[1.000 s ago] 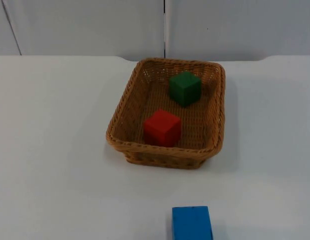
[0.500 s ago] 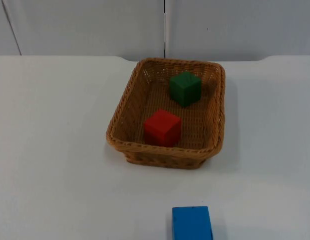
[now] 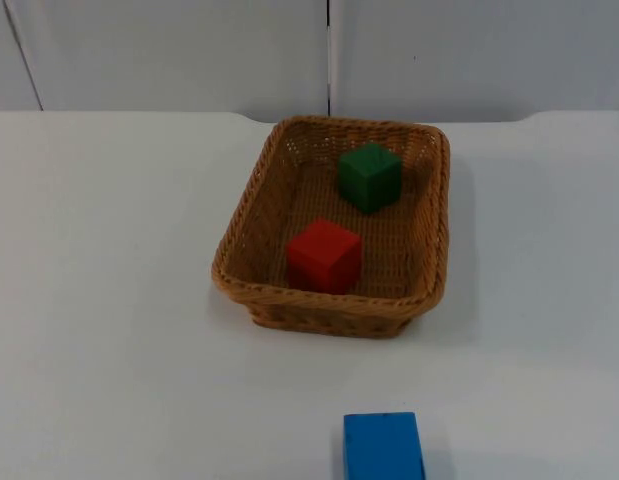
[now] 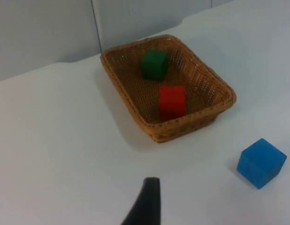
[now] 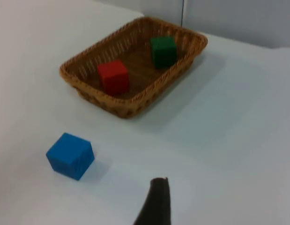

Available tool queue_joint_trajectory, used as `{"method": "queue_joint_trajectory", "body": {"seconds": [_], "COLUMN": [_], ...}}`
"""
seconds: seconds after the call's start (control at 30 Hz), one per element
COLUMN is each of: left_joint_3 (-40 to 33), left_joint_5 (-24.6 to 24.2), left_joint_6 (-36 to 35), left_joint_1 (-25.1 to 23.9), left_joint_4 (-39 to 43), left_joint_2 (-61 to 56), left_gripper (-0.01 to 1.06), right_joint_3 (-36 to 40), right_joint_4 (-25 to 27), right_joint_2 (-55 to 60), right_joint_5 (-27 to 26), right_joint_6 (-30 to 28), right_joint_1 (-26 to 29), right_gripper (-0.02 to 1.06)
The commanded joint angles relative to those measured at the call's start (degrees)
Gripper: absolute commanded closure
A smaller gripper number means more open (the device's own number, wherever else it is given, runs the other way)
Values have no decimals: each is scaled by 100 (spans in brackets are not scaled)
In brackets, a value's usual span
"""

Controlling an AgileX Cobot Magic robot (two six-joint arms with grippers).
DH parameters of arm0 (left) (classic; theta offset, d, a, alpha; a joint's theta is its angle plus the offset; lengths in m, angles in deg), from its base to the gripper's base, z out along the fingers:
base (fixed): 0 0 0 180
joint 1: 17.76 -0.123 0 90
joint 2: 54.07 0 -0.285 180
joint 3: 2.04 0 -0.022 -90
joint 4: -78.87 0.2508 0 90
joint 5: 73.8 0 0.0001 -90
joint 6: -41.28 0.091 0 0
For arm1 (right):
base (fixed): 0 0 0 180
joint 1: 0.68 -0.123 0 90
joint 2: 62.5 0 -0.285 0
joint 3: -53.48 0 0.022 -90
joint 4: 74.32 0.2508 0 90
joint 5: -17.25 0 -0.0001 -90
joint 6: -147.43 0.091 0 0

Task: Pick up one cube with each hand and place exactly two cubes into the same basket, leaving the remaining cube outside.

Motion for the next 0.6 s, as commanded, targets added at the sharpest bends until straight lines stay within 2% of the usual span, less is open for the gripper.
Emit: {"method": "queue_joint_trajectory", "body": {"seconds": [0.0,0.23,0.4,0.57], "left_joint_3": [-30,-30,-166,-174], "left_joint_5": [17,7,-361,-366], "left_joint_6": [-54,-54,-54,-147], "left_joint_1": [-14,-14,-14,-14], "left_joint_4": [-13,-14,1,26], "left_joint_2": [-25,-25,-25,-25], "left_gripper": [23,23,23,23], "right_joint_3": [89,89,89,89], "right_joint_4": [18,180,180,180], "right_joint_2": [-25,-25,-25,-25], "right_joint_5": [110,120,120,120], "right_joint_6": [-59,-251,-251,-251], "right_joint_1": [-34,-34,-34,-34], "right_gripper": [34,34,34,34]}}
